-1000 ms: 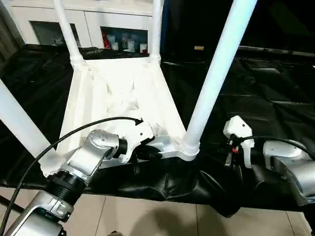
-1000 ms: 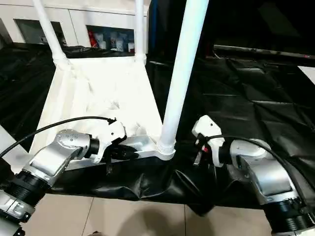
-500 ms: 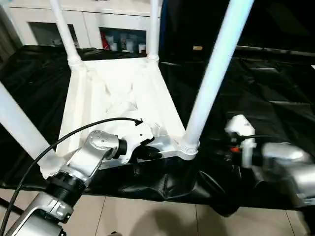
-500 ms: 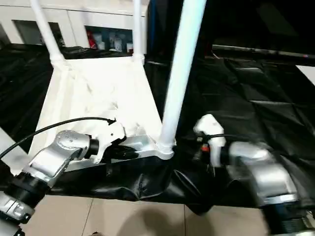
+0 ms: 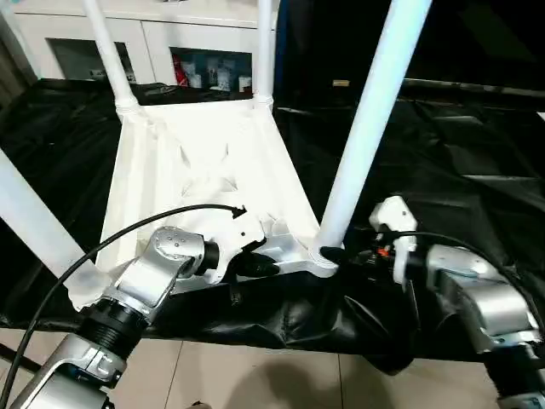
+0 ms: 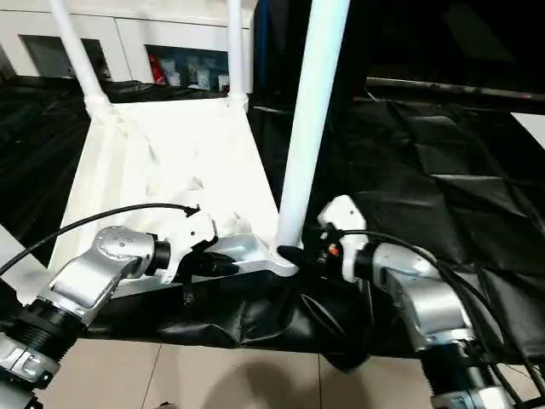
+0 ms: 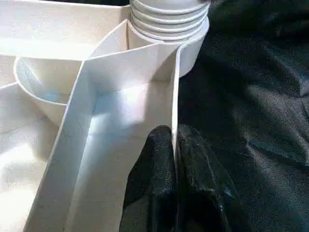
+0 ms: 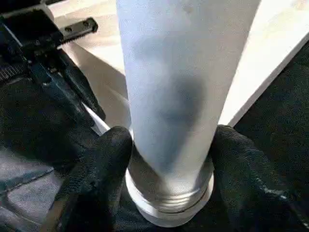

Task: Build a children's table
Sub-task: Rotate leg to tighten

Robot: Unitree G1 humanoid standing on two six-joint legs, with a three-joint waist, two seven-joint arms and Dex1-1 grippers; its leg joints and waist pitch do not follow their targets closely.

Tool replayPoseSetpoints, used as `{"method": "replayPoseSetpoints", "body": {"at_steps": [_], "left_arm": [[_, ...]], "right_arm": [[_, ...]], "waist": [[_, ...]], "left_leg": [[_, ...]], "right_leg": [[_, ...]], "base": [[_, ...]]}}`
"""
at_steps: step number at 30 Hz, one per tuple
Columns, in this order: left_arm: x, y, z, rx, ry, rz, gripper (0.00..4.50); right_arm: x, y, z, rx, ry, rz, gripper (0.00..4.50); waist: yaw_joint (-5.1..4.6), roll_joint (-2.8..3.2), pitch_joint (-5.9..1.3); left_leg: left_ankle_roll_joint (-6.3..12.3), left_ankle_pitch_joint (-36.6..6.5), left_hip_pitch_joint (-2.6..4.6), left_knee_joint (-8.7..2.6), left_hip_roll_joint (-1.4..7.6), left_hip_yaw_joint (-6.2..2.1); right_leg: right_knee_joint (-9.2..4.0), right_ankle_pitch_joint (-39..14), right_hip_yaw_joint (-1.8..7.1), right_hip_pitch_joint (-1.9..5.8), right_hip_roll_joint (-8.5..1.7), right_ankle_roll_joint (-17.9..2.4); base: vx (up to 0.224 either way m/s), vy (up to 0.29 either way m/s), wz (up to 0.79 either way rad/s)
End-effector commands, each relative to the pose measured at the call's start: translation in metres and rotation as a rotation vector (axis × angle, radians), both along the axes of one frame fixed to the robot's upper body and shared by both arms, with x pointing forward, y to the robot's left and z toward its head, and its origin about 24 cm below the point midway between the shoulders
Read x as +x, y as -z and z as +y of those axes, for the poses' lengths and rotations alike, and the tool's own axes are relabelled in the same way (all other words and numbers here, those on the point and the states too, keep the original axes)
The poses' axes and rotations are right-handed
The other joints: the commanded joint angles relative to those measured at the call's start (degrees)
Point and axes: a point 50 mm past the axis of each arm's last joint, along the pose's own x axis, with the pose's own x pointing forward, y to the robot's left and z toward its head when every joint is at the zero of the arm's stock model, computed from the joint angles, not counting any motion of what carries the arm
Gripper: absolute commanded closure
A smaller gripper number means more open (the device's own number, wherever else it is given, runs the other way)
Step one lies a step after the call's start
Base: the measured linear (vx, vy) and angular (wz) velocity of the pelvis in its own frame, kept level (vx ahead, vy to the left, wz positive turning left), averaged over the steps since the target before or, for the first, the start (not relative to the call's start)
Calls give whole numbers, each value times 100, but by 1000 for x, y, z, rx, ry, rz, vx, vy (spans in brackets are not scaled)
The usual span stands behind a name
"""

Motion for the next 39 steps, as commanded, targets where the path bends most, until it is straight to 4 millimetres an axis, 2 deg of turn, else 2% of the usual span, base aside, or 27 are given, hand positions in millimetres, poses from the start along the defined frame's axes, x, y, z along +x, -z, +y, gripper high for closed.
{"method": "replayPoseSetpoints", "body": {"at_steps": [1,6,8,10,11,14,15,17,19,21,24,26,28,30,33,39], "left_arm": [[-1,6,0,3,-9,27,450],[-1,5,1,5,-11,21,450],[-1,5,1,6,-11,19,450],[-1,5,1,5,-12,19,450],[-1,6,1,5,-13,19,450],[-2,7,3,7,-16,20,450],[-2,7,3,8,-16,20,450],[-2,7,4,8,-17,21,450],[-2,7,5,9,-21,22,450],[-2,7,6,11,-21,22,450],[-2,7,6,10,-21,24,450],[-2,8,5,10,-19,26,450],[-2,8,5,10,-19,27,450],[-3,8,6,12,-18,29,450],[-3,9,6,14,-19,33,450],[-4,10,8,16,-26,38,450]], "right_arm": [[1,2,2,-26,-4,-12,131],[4,5,4,-30,6,-19,91],[4,6,4,-29,6,-20,77],[5,6,4,-24,21,-22,59],[6,6,3,-29,22,-28,50],[10,8,3,-48,54,-43,37],[10,9,3,-54,57,-48,15],[10,9,3,-53,56,-49,6],[12,8,2,-34,74,-46,56],[12,8,2,-28,75,-45,42],[11,9,2,-24,70,-41,96],[9,11,2,-16,60,-30,94],[9,11,2,-17,56,-26,139],[7,14,3,-18,49,-18,139],[6,14,4,-8,50,-12,169],[6,16,4,10,64,-2,177]], "waist": [[34,-12,-384],[35,-3,-376],[33,-18,-376],[37,-1,-380],[37,-14,-379],[37,3,-376],[32,-4,-375],[32,-3,-376],[33,5,-378],[29,1,-379],[28,5,-375],[24,1,-375],[23,6,-375],[23,5,-377],[24,-3,-373],[20,-12,-368]], "left_leg": [[227,-628,34,-364,169,-43],[195,-723,39,-376,170,-49],[200,-707,35,-377,170,-48],[215,-676,34,-373,168,-47],[216,-685,35,-373,170,-45],[183,-713,37,-378,169,-47],[173,-715,38,-376,166,-43],[188,-706,38,-377,166,-45],[196,-695,40,-377,170,-46],[210,-693,31,-376,168,-47],[195,-738,40,-381,171,-47],[194,-762,36,-382,172,-49],[194,-746,44,-384,175,-48],[201,-745,40,-381,171,-47],[204,-738,39,-383,173,-46],[200,-753,34,-388,172,-48]], "right_leg": [[-452,-32,264,290,-426,-1397],[-467,-191,260,285,-420,-1371],[-464,-170,263,290,-419,-1362],[-460,-110,263,288,-422,-1380],[-463,-116,261,285,-422,-1382],[-470,-207,259,281,-426,-1373],[-470,-201,262,281,-419,-1367],[-465,-168,263,285,-420,-1370],[-458,-107,263,282,-417,-1378],[-453,-63,263,289,-417,-1383],[-466,-157,263,283,-419,-1381],[-465,-180,262,286,-420,-1376],[-463,-145,262,279,-417,-1383],[-462,-110,263,285,-419,-1395],[-465,-135,264,281,-421,-1391],[-473,-249,263,279,-425,-1363]], "base": [[0,0,0],[0,0,0],[0,0,0],[0,0,0],[0,0,0],[0,0,0],[0,0,0],[0,0,0],[0,0,0],[0,0,0],[0,0,0],[0,0,0],[0,0,0],[0,0,0],[0,0,0],[0,0,0]]}}
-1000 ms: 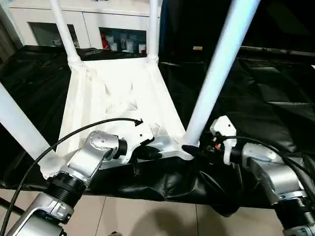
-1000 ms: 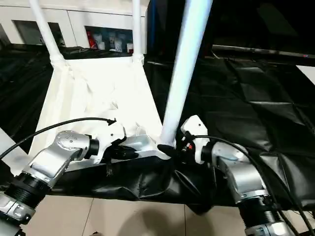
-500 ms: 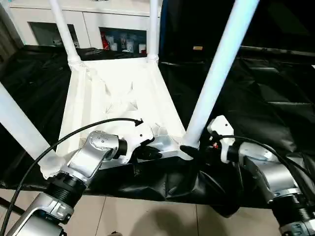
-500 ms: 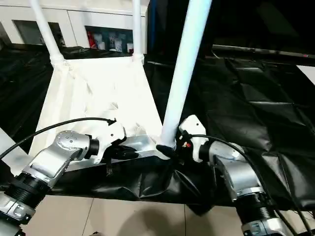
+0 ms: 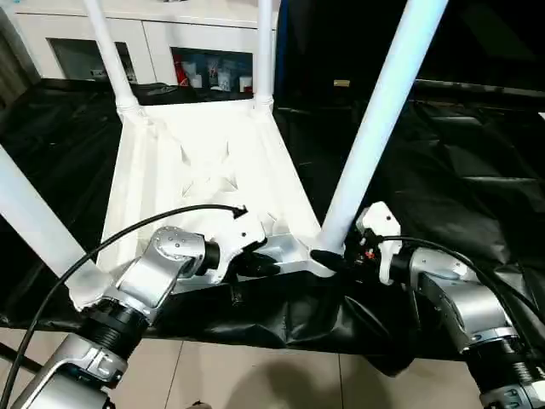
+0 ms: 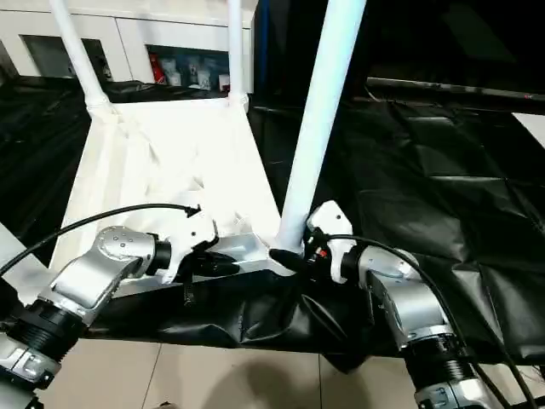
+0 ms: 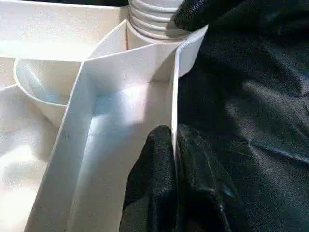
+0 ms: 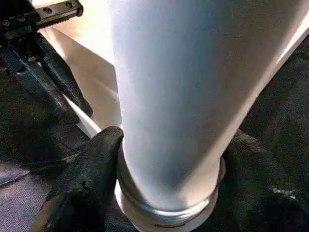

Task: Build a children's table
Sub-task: Rotate leg to tighten

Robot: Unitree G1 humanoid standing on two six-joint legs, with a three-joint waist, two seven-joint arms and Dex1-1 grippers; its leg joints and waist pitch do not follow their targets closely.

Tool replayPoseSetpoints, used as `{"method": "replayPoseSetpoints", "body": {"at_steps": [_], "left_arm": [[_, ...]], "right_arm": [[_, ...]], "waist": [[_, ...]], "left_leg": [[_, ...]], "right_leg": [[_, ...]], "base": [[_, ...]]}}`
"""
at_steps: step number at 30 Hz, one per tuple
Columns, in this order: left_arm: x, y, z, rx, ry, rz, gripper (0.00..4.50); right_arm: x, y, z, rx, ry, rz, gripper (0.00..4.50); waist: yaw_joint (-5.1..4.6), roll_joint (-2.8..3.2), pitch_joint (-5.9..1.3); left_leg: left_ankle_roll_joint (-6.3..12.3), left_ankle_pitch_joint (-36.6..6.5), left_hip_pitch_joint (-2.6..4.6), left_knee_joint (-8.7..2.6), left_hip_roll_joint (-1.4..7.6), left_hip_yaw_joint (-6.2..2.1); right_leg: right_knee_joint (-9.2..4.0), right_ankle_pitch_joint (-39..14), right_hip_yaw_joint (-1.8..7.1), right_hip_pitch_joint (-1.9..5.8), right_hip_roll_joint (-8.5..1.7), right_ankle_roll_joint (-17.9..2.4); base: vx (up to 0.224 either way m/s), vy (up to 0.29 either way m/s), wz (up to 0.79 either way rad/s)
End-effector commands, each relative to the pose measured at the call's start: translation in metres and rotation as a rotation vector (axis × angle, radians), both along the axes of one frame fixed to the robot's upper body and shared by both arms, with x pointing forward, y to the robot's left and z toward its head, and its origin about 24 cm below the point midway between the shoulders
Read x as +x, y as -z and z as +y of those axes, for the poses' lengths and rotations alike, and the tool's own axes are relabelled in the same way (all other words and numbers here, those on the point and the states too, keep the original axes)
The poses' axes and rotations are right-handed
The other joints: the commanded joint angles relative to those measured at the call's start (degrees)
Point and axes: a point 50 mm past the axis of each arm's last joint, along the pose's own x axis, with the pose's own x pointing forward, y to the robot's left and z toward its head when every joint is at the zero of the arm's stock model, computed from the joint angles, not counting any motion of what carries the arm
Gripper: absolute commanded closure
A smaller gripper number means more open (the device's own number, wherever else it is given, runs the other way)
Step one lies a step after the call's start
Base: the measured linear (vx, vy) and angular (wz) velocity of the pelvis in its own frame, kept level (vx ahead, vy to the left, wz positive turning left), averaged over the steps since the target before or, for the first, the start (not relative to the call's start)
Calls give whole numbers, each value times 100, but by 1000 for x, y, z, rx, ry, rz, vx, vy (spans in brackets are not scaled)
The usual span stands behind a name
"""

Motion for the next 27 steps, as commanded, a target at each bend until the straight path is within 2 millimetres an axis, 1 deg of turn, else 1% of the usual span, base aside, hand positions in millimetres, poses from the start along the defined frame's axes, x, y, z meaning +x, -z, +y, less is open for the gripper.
{"method": "replayPoseSetpoints", "body": {"at_steps": [1,4,5,7,8,9,10,11,12,13,14,15,16,17,18,19,20,22,23,24,25,26,27], "left_arm": [[-4,10,8,13,-29,48,450],[-3,12,6,4,-49,49,450],[-3,12,5,1,-59,48,450],[0,13,1,-6,-89,40,450],[6,14,-3,-9,-139,21,450],[7,14,-4,-9,-142,20,450],[20,15,-15,-2,-232,-23,450],[20,15,-15,-2,-232,-23,450],[25,15,-19,2,-267,-39,450],[31,14,-26,3,-302,-55,450],[36,13,-31,5,-329,-68,450],[40,11,-37,7,-347,-78,450],[41,10,-39,7,-351,-81,450],[43,10,-43,8,-356,-86,450],[48,7,-53,16,-365,-107,450],[48,7,-56,21,-359,-113,450],[50,6,-60,20,-351,-120,450],[49,6,-60,23,-343,-123,450],[50,7,-59,26,-337,-126,450],[50,8,-58,24,-336,-124,450],[50,8,-57,23,-336,-123,450],[49,9,-54,28,-324,-121,450],[48,10,-49,26,-310,-119,450]], "right_arm": [[-1,3,-5,21,41,10,177],[1,10,-5,35,120,31,178],[2,12,-5,34,146,37,178],[5,17,-3,40,214,50,178],[8,22,1,40,284,59,178],[8,22,2,40,289,60,178],[16,30,9,41,451,84,178],[16,30,9,41,451,84,178],[19,33,11,40,507,93,178],[24,34,17,47,572,101,178],[27,34,21,48,605,101,178],[31,34,27,44,633,96,178],[33,34,29,42,643,94,178],[35,33,33,38,656,92,178],[40,31,46,30,664,71,178],[42,30,50,31,660,64,178],[45,26,59,52,636,47,178],[46,23,61,70,623,36,178],[46,19,65,103,582,22,143],[47,17,65,109,580,10,122],[47,17,65,111,580,5,108],[47,15,62,98,558,-12,106],[48,12,57,87,546,-37,99]], "waist": [[30,-14,-364],[21,-31,-353],[4,-32,-347],[-20,-28,-323],[-49,-25,-308],[-48,-31,-313],[-54,-66,-311],[-59,-50,-295],[-72,-64,-309],[-61,-66,-312],[-73,-58,-298],[-80,-59,-298],[-64,-62,-316],[-58,-58,-314],[-61,-50,-320],[-50,-59,-328],[-50,-57,-333],[-31,-59,-336],[-14,-64,-338],[4,-78,-345],[15,-74,-347],[33,-67,-348],[30,-68,-339]], "left_leg": [[195,-776,38,-388,174,-47],[173,-828,33,-399,174,-48],[143,-850,25,-404,168,-49],[86,-972,31,-424,165,-54],[44,-1107,43,-430,168,-48],[-23,-1178,53,-430,152,-60],[-38,-1161,54,-427,142,-55],[-64,-1218,77,-436,134,-49],[-130,-1290,88,-437,127,-70],[-139,-1273,78,-460,147,-84],[-127,-1352,103,-454,131,-66],[-145,-1485,109,-455,118,-75],[-165,-1462,103,-454,117,-93],[-136,-1403,92,-466,132,-92],[-133,-1390,90,-458,127,-85],[-123,-1342,71,-463,124,-90],[-103,-1325,73,-452,121,-80],[-40,-1264,64,-452,129,-81],[13,-1181,55,-450,132,-75],[62,-1117,59,-443,133,-67],[83,-1078,57,-442,133,-66],[101,-1050,50,-444,130,-66],[110,-1065,40,-455,133,-71]], "right_leg": [[-479,-286,263,274,-424,-1357],[-492,-428,264,269,-431,-1329],[-499,-529,263,265,-429,-1305],[-539,-878,256,247,-432,-1232],[-574,-1162,263,222,-435,-1195],[-590,-1389,262,229,-440,-1123],[-611,-1570,270,215,-443,-1043],[-645,-1739,274,181,-437,-999],[-648,-1921,275,194,-450,-948],[-641,-1868,271,199,-452,-899],[-668,-1935,277,157,-443,-903],[-684,-2106,280,148,-457,-889],[-676,-2107,270,177,-466,-854],[-676,-1976,275,168,-466,-843],[-669,-1846,279,163,-462,-877],[-657,-1731,276,192,-466,-889],[-657,-1678,280,184,-464,-901],[-645,-1501,281,203,-473,-935],[-626,-1314,281,212,-467,-960],[-620,-1211,284,222,-473,-984],[-615,-1171,283,222,-474,-994],[-614,-1141,277,227,-474,-998],[-619,-1184,274,232,-475,-989]], "base": [[0,0,0],[0,0,0],[0,0,0],[0,0,0],[0,0,0],[0,0,0],[0,0,0],[0,0,0],[0,0,0],[0,0,0],[0,0,0],[0,0,0],[0,0,0],[0,0,0],[0,0,0],[0,0,0],[0,0,0],[0,0,0],[0,0,0],[0,0,0],[0,0,0],[0,0,0],[0,0,0]]}}
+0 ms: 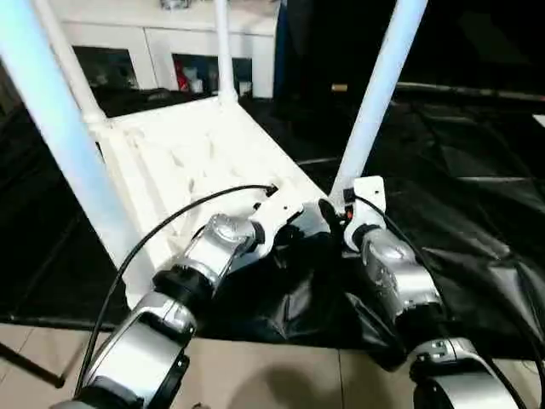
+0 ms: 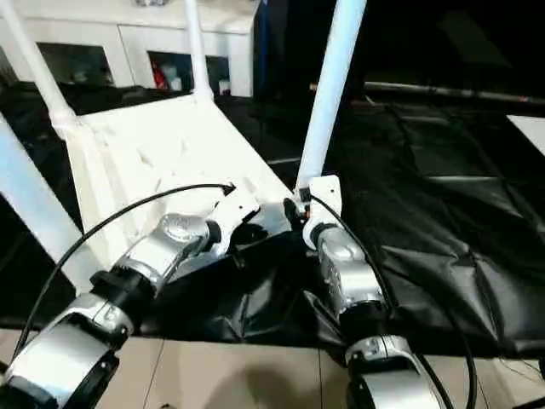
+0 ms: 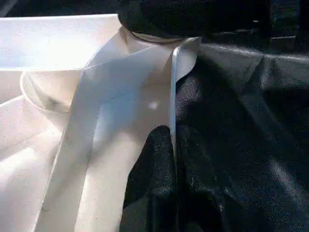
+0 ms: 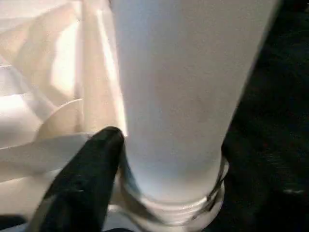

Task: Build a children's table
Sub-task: Rotate leg to tighten

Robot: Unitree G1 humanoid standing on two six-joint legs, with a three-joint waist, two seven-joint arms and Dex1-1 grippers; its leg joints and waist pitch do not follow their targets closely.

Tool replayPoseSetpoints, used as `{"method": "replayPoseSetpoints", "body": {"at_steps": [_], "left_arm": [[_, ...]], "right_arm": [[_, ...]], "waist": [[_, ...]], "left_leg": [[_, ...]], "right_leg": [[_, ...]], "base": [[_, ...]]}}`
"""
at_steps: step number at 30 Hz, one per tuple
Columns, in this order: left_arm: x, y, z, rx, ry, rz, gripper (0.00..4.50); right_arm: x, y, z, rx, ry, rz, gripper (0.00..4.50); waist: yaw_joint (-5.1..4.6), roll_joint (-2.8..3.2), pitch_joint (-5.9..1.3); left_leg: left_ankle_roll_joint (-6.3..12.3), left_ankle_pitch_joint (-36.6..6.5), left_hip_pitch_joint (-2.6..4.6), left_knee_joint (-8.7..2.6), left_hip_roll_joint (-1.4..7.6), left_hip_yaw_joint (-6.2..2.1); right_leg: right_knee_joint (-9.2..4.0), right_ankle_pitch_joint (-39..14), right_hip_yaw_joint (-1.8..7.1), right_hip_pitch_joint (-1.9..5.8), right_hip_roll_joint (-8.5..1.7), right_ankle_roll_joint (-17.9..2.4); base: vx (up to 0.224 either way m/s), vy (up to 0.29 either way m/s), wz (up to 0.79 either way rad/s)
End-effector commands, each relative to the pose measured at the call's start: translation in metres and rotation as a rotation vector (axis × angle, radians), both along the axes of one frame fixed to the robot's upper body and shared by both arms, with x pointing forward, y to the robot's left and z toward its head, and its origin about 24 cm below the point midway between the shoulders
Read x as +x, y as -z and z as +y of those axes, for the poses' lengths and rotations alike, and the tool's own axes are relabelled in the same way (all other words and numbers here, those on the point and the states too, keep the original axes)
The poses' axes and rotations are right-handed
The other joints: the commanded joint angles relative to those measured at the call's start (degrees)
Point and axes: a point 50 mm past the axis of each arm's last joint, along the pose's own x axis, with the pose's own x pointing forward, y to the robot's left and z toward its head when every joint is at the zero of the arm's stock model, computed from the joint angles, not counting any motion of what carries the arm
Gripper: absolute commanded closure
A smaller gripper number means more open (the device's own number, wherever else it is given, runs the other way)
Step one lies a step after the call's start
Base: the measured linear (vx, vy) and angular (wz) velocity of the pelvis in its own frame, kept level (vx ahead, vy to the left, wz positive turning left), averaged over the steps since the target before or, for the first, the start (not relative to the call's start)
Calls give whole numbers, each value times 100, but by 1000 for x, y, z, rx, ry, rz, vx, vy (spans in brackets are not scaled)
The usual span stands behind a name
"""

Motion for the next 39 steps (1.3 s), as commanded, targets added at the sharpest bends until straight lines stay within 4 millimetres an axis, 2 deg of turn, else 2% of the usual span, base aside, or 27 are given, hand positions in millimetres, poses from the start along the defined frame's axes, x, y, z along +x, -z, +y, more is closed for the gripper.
{"method": "replayPoseSetpoints", "body": {"at_steps": [1,3,5,6,7,9,10,11,12,13,14,15,18,19,21,22,31,36,39], "left_arm": [[1,5,11,4,-20,-3,450],[0,6,17,1,7,0,450],[-7,3,27,-29,120,11,450],[-7,3,27,-29,120,11,450],[-11,2,30,-39,165,22,450],[-18,-1,39,-63,238,58,450],[-18,-1,39,-63,238,58,450],[-24,-6,45,-94,312,75,450],[-27,-7,47,-107,338,84,450],[-32,-10,51,-129,375,113,450],[-32,-10,51,-129,375,113,450],[-33,-10,52,-134,385,122,450],[-35,-11,57,-141,399,138,450],[-35,-11,58,-137,401,139,450],[-36,-11,60,-135,399,140,450],[-36,-12,61,-131,394,138,450],[-34,-13,63,-131,378,134,450],[-34,-13,64,-130,368,132,450],[-33,-12,62,-133,345,122,450]], "right_arm": [[-4,-3,18,-5,-153,-25,87],[-3,-6,11,-6,-186,-41,65],[-9,-12,-3,-5,-317,-39,53],[-9,-12,-3,-5,-317,-39,42],[-13,-13,-8,-17,-363,-33,42],[-22,-14,-20,-28,-473,-7,42],[-22,-14,-20,-28,-473,-7,42],[-31,-15,-27,-24,-571,21,42],[-35,-15,-29,-24,-603,31,42],[-40,-15,-31,-35,-665,47,42],[-40,-15,-31,-35,-665,47,42],[-41,-16,-31,-41,-685,51,42],[-43,-17,-32,-33,-725,61,42],[-44,-17,-32,-34,-731,66,42],[-44,-17,-31,-42,-744,73,42],[-44,-17,-31,-42,-751,77,57],[-45,-17,-29,-32,-766,91,122],[-45,-15,-29,-29,-759,97,167],[-44,-12,-28,-21,-722,98,171]], "waist": [[36,-79,-316],[27,-71,-312],[38,-98,-305],[48,-89,-321],[43,-65,-328],[58,-57,-341],[76,-36,-344],[94,-45,-360],[94,-34,-377],[88,-17,-390],[88,-17,-390],[76,-22,-390],[86,-43,-376],[96,-38,-364],[102,-41,-360],[104,-47,-358],[106,-34,-368],[107,-46,-378],[107,-47,-375]], "left_leg": [[127,-1074,-7,-418,166,-65],[135,-1061,-19,-421,164,-67],[206,-1064,-26,-422,170,-68],[261,-947,-34,-421,187,-71],[281,-880,-19,-424,197,-64],[323,-725,-2,-410,218,-51],[334,-717,-1,-409,214,-55],[396,-617,-14,-407,238,-65],[493,-414,-16,-401,253,-58],[543,-354,-14,-386,233,-49],[543,-354,-14,-386,233,-49],[599,-322,-10,-375,227,-37],[598,-406,-10,-377,234,-28],[537,-517,-2,-387,233,-25],[484,-573,1,-392,235,-24],[439,-594,-4,-396,234,-25],[422,-486,-5,-384,225,-25],[451,-404,-7,-375,220,-24],[454,-401,-8,-375,220,-23]], "right_leg": [[-616,-1264,264,220,-454,-984],[-617,-1338,260,222,-453,-966],[-631,-1391,268,239,-459,-926],[-611,-1209,272,258,-461,-923],[-602,-1048,268,229,-458,-992],[-555,-655,271,227,-455,-1152],[-539,-552,263,232,-451,-1184],[-496,-230,253,280,-451,-1266],[-452,186,251,270,-446,-1348],[-426,454,235,260,-424,-1464],[-426,454,235,260,-424,-1464],[-409,636,232,247,-423,-1555],[-430,485,233,254,-446,-1589],[-453,236,236,248,-452,-1551],[-468,87,240,251,-462,-1521],[-474,4,242,257,-464,-1493],[-454,128,243,259,-452,-1464],[-439,267,240,265,-445,-1478],[-442,251,240,264,-451,-1483]], "base": [[0,0,0],[0,0,0],[0,0,0],[0,0,0],[0,0,0],[0,0,0],[0,0,0],[0,0,0],[0,0,0],[0,0,0],[0,0,0],[0,0,0],[0,0,0],[0,0,0],[0,0,0],[0,0,0],[0,0,0],[0,0,0],[0,0,0]]}}
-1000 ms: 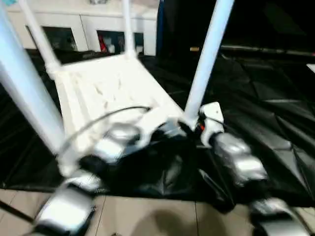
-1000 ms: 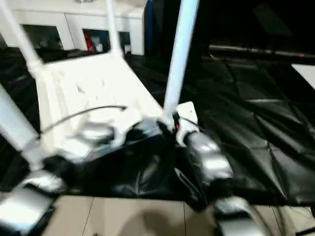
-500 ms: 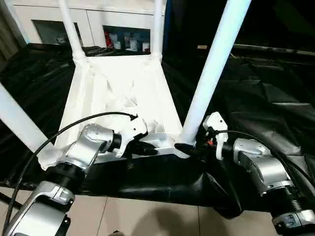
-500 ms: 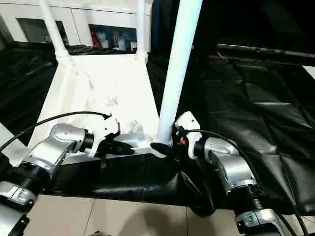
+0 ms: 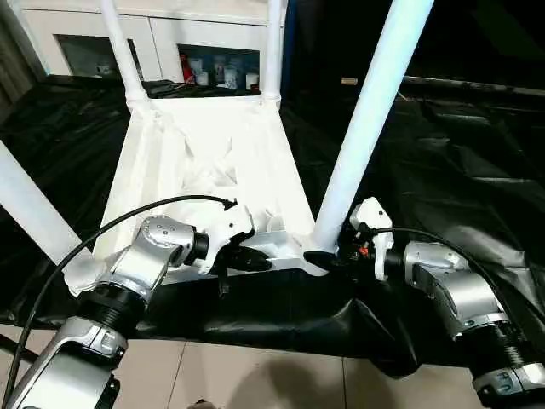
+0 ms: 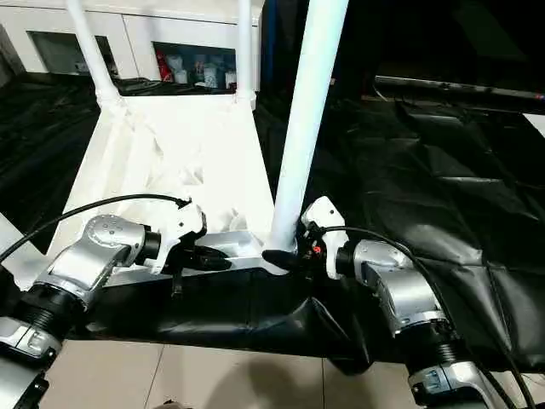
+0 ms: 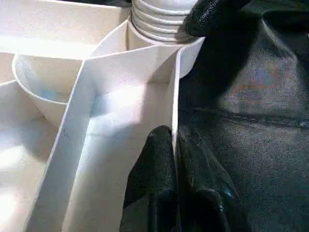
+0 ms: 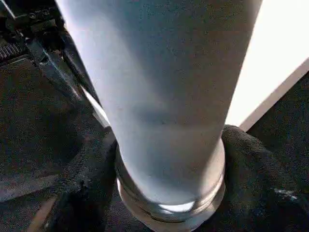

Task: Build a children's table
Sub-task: Rotate leg to tighten

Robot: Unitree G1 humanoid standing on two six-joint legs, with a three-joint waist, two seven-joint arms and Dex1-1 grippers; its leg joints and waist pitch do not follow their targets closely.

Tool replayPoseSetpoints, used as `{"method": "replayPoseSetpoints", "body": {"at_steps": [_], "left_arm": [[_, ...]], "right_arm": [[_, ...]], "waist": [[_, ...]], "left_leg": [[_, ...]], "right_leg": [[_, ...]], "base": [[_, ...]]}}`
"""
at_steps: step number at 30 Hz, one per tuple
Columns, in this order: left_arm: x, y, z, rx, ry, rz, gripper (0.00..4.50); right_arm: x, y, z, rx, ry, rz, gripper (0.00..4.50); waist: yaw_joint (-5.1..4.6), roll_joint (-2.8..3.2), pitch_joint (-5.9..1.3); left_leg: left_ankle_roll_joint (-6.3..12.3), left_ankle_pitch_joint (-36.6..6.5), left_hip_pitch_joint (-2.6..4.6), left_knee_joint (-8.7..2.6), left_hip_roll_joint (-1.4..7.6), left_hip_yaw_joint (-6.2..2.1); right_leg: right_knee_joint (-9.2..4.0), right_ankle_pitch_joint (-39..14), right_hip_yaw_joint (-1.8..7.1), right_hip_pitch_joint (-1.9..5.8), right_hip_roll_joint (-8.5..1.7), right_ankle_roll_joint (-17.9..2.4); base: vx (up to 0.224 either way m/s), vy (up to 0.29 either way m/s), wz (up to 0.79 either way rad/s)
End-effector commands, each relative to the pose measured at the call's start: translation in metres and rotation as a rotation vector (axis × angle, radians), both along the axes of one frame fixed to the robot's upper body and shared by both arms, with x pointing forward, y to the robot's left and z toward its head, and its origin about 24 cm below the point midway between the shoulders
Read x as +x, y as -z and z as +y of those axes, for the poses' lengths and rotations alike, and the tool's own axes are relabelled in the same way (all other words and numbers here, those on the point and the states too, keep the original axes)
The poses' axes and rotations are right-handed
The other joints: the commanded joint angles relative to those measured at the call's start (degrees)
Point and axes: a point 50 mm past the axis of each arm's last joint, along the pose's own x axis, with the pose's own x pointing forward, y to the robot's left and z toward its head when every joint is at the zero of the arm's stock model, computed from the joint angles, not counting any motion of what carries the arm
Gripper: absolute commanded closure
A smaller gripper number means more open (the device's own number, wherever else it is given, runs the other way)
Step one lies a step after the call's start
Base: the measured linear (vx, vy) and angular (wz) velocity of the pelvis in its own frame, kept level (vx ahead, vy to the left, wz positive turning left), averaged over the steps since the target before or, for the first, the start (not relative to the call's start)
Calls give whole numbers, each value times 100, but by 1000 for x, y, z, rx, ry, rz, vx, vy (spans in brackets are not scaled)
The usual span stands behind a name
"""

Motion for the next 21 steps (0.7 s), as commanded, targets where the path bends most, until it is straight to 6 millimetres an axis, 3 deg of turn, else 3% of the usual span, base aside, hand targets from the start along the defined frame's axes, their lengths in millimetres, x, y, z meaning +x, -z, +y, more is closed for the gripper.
{"method": "replayPoseSetpoints", "body": {"at_steps": [1,3,6,13,19,21], "left_arm": [[1,-2,-7,-78,-23,-4,450],[8,2,-12,-72,-109,-27,450],[17,8,-23,-41,-225,-50,450],[30,13,-62,-1,-388,-104,450],[33,12,-68,32,-378,-152,450],[33,10,-65,25,-365,-149,450]], "right_arm": [[2,3,-1,0,52,0,172],[8,12,-1,12,192,29,173],[13,26,5,19,351,83,174],[25,39,36,-25,639,99,175],[34,28,53,19,645,48,175],[36,20,52,61,614,13,105]], "waist": [[18,-60,-375],[4,-68,-355],[-27,-68,-340],[-35,-60,-324],[-29,-49,-345],[-22,-57,-345]], "left_leg": [[370,-457,57,-345,217,-41],[311,-535,60,-357,216,-36],[86,-793,87,-377,205,-47],[-78,-980,115,-410,192,-61],[14,-854,78,-409,183,-64],[68,-897,86,-404,186,-58]], "right_leg": [[-359,186,251,291,-447,-1477],[-381,17,255,270,-447,-1468],[-459,-726,259,272,-466,-1333],[-528,-1263,276,239,-470,-1089],[-500,-782,275,270,-464,-1093],[-500,-735,276,269,-465,-1119]], "base": [[0,0,0],[0,0,0],[0,0,0],[0,0,0],[0,0,0],[0,0,0]]}}
